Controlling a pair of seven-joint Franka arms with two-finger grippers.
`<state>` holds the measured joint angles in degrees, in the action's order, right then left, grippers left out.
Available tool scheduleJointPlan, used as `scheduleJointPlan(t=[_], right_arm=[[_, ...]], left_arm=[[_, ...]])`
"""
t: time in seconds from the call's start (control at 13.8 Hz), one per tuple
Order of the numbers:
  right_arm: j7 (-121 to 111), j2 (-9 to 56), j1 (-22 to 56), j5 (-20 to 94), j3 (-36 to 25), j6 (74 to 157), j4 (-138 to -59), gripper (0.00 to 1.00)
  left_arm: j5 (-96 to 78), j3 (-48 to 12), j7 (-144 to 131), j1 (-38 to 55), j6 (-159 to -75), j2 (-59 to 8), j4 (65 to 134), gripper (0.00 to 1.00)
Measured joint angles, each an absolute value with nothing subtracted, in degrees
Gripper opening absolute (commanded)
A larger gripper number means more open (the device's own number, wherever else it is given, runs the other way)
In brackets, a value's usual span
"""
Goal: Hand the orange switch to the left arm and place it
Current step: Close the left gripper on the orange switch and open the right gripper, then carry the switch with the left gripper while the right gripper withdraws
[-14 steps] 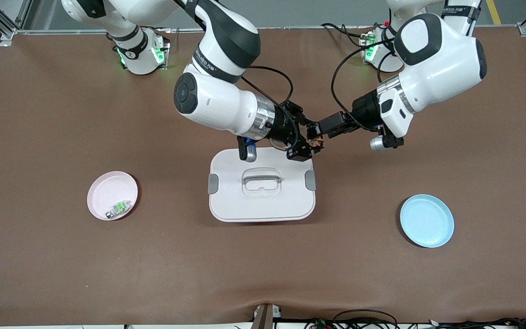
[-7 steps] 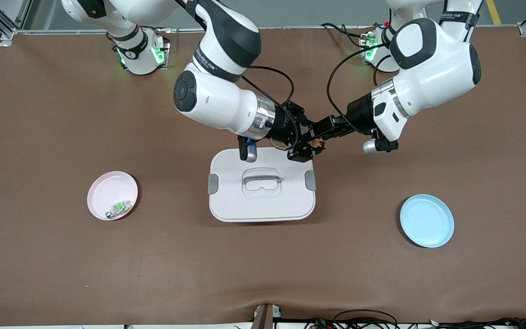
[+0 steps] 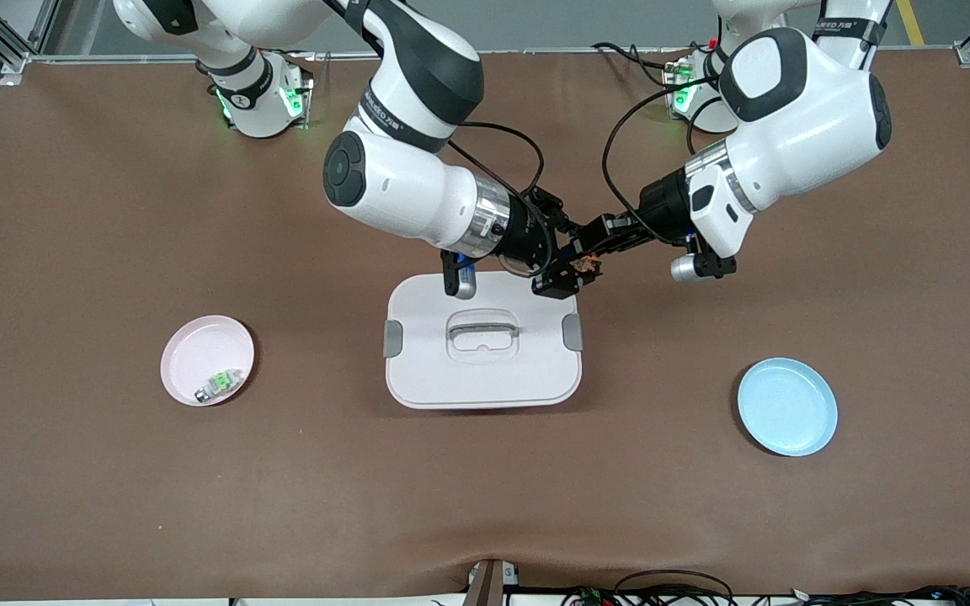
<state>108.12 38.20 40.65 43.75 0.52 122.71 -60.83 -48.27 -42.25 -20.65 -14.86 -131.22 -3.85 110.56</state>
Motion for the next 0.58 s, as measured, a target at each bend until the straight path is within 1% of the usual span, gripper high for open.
scheduleJointPlan(t=[0.43, 0.58], right_arm=[[108.29, 38.20, 40.60, 43.39, 0.03, 122.80, -60.73, 1.00], [106.23, 38.19, 40.18, 42.72, -0.33, 121.09, -60.63, 1.00]], left_arm=[[-45.40, -42.23, -27.38, -15.16, -131.34, -3.85, 110.52, 0.00], [-40.94, -42.22, -28.79, -15.18, -131.16, -3.85, 110.52, 0.00]])
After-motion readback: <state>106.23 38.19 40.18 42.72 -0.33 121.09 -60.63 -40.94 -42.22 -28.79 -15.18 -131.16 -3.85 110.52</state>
